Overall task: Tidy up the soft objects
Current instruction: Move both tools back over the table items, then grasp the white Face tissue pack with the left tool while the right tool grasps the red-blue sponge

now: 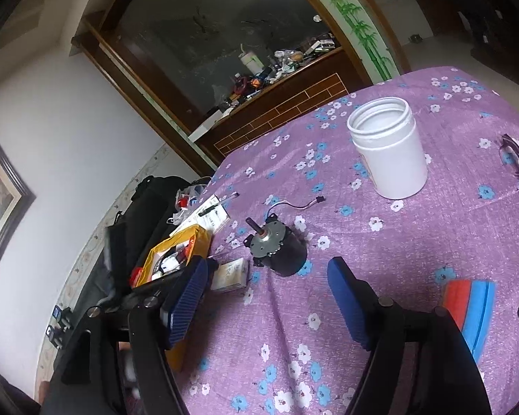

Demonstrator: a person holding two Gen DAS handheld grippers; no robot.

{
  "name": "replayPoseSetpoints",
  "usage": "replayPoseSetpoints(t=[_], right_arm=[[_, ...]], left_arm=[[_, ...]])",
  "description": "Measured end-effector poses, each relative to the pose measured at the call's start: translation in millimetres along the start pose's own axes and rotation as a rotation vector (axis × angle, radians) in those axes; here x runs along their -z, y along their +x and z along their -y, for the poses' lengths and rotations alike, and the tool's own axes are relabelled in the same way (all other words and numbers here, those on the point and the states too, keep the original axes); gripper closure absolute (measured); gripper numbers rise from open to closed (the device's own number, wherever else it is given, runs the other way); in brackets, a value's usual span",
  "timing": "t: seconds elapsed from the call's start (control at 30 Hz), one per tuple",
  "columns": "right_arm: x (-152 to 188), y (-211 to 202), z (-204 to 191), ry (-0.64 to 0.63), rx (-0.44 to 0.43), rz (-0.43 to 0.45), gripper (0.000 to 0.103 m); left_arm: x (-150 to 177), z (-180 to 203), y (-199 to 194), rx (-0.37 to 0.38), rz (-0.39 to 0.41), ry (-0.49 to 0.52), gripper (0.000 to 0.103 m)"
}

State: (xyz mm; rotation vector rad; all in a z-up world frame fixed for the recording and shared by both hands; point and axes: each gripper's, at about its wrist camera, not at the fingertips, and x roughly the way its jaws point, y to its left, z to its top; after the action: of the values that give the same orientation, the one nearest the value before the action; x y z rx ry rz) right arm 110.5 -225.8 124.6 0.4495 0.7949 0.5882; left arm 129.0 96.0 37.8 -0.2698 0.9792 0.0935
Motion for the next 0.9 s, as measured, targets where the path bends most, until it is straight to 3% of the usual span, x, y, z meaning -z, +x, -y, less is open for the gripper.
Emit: replayPoseSetpoints(t=[0.23, 0.37, 0.5, 0.57, 0.73, 0.9], right_arm=[[0.5, 3.6, 1.2, -0.005, 0.012, -0.009, 0.028], [0.2, 2.8, 2.4, 0.001, 0.015, -0.007, 0.028], [-0.9, -0.7, 3.8, 0.005, 0.017, 0.007, 0.028], [-1.7, -1.4, 5.3, 0.012, 0.014, 0.009, 0.028], [-4.3, -7.0, 6.5, 0.013, 0.011, 0.026, 0.028], [-11.9, -19.0, 17.6, 0.031, 0.051, 0.071, 0.026]], left_arm=[[-6.9, -1.3, 18.6, 0.031, -0.053, -0.019, 0.035], [6.6, 12.5, 13.3, 0.055, -0.102, 0.075, 0.035], [41.6, 31.9, 0.9, 0.159, -0.199, 0.196, 0.035], [52.9, 39.0, -9.4, 0.195, -0.198, 0.255, 0.035], [41.9, 37.9, -15.9, 0.044, -0.1, 0.249, 0.034], [39.7, 54.6, 10.4, -0.003, -0.117, 0.296, 0.034]])
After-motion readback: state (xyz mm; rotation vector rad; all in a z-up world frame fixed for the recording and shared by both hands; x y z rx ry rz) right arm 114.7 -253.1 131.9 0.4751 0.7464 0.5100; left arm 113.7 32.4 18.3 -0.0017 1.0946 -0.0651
